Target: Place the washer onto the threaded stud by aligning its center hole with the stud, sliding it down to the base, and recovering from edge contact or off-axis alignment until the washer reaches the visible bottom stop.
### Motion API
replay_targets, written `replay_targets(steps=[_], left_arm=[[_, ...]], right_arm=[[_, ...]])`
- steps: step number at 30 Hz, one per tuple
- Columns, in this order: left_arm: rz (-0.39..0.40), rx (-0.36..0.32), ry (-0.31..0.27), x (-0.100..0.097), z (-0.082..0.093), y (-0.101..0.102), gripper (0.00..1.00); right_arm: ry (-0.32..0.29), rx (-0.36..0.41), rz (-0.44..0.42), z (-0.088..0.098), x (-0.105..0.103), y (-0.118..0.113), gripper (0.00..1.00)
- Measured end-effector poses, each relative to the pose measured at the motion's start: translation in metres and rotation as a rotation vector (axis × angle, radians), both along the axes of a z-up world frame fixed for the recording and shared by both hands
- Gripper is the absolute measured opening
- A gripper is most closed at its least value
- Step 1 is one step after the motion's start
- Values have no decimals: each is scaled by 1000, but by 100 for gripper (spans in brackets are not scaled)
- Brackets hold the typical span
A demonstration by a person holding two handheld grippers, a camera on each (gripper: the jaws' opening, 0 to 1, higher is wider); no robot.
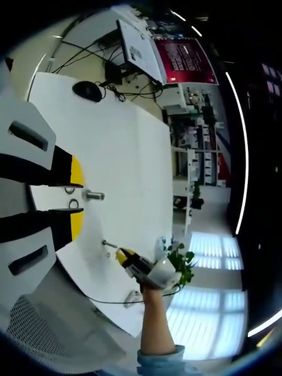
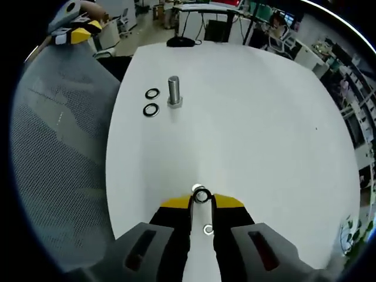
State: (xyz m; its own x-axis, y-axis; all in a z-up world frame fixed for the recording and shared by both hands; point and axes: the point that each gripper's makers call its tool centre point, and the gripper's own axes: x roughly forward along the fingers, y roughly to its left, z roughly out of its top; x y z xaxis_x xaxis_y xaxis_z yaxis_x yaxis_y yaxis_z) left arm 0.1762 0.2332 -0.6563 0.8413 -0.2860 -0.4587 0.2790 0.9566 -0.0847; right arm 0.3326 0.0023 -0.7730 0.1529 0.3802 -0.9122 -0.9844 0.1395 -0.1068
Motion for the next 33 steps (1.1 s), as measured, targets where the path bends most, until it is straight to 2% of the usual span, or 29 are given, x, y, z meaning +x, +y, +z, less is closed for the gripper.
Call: replay_targets(steps=[17, 33], left_arm=[[0, -1, 0, 0, 0, 0, 11], [2, 1, 6, 0, -1, 0, 11]], right_arm=[[21, -60, 42, -15, 2, 6, 14], [48, -119, 37, -48, 1, 5, 14]])
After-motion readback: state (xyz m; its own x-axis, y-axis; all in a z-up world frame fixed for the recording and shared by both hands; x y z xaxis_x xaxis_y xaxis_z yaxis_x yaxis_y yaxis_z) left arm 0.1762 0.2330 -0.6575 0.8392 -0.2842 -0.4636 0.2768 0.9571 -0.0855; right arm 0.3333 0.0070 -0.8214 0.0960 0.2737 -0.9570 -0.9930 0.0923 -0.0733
